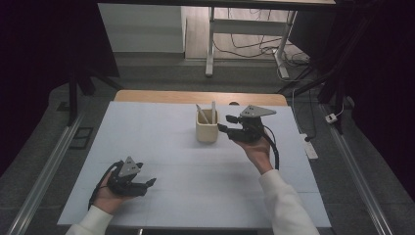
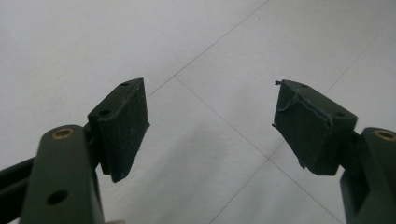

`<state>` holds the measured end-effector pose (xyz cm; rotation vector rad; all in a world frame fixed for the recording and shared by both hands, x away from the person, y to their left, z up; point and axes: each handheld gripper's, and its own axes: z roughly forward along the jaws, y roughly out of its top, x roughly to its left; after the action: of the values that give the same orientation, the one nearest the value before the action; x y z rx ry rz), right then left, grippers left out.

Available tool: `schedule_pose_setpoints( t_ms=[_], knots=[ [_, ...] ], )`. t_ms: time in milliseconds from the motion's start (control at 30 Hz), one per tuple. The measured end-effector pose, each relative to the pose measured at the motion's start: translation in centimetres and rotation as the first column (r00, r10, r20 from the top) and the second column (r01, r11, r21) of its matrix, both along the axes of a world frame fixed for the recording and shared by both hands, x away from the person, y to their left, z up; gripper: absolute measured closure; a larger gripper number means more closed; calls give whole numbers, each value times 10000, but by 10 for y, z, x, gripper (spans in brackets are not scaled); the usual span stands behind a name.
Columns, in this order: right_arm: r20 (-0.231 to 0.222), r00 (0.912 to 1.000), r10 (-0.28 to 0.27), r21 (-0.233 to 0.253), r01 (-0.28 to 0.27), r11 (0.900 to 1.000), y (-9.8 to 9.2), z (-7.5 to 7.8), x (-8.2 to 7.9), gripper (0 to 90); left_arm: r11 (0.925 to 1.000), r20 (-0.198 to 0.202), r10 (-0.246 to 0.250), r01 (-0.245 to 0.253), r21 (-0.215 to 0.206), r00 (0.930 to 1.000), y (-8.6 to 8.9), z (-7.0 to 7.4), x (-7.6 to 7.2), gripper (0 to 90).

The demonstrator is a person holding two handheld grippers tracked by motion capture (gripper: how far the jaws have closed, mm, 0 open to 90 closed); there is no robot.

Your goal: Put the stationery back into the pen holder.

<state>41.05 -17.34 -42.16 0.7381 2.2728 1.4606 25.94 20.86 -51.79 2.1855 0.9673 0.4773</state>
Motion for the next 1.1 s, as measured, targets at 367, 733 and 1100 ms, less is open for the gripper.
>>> schedule_pose_setpoints(
  t_ms=[367,733,1100],
  knots=[
    [-82,10000,42,-203,-44,9998,-24,-21,-30,476,10000,39,-2,2,-21,10000,0,0,0,261],
    [-283,9987,-426,-538,410,9977,-64,-42,-56,464,10000,44,74,-74,-26,10000,1,0,0,260],
    [-635,9932,-974,-656,933,9935,-108,-61,-86,457,10000,132,70,-70,-37,9999,1,1,-2,258]
  ],
)
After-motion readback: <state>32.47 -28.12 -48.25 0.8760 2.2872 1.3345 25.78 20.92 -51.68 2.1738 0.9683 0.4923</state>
